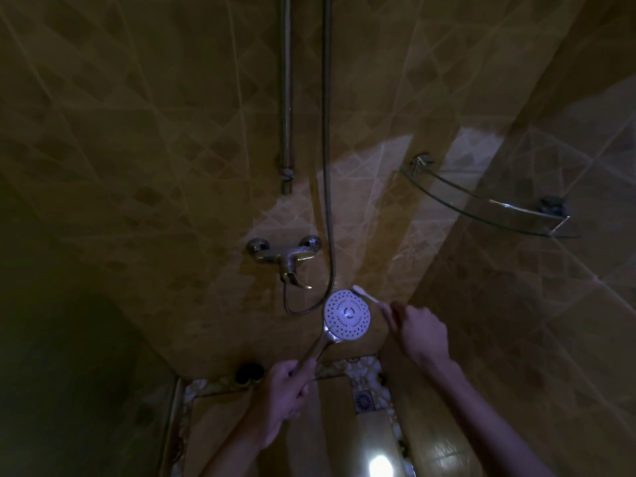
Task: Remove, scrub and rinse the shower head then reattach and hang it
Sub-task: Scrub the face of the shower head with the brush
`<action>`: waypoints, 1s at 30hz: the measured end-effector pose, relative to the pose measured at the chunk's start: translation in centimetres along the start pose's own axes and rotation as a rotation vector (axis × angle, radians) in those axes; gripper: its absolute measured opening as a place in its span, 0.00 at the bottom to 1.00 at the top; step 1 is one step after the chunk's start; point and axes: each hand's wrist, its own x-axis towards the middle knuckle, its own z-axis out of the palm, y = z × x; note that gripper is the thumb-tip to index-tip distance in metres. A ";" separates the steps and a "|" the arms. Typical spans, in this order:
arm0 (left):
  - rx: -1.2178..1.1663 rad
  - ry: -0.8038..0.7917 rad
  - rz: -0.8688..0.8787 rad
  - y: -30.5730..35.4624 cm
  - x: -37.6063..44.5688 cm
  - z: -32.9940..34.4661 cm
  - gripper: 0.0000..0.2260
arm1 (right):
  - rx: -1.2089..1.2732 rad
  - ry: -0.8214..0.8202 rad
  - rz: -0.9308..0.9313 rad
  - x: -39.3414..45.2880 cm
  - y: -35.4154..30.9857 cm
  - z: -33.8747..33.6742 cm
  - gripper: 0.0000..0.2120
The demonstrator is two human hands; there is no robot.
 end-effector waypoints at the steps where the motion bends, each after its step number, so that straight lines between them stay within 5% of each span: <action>1: -0.009 -0.006 -0.001 0.0 0.0 0.0 0.13 | 0.007 0.020 0.008 0.0 0.2 0.1 0.25; 6: -0.035 0.026 -0.021 -0.1 0.2 0.0 0.13 | -0.007 -0.027 -0.152 -3.9 -1.4 2.6 0.29; 12: -0.044 0.015 -0.043 -0.1 -0.2 0.1 0.11 | 0.054 0.014 0.039 -0.5 1.3 1.0 0.24; 18: -0.047 0.037 -0.044 0.2 0.5 0.1 0.12 | 0.032 -0.034 -0.128 -4.5 -1.5 2.3 0.28; 24: -0.059 0.014 -0.051 -0.1 0.5 0.1 0.11 | 0.053 0.016 0.120 -0.9 0.1 0.6 0.26; 30: -0.071 0.064 -0.078 -0.1 1.0 0.1 0.15 | 0.048 -0.007 -0.035 -5.4 -2.3 3.4 0.30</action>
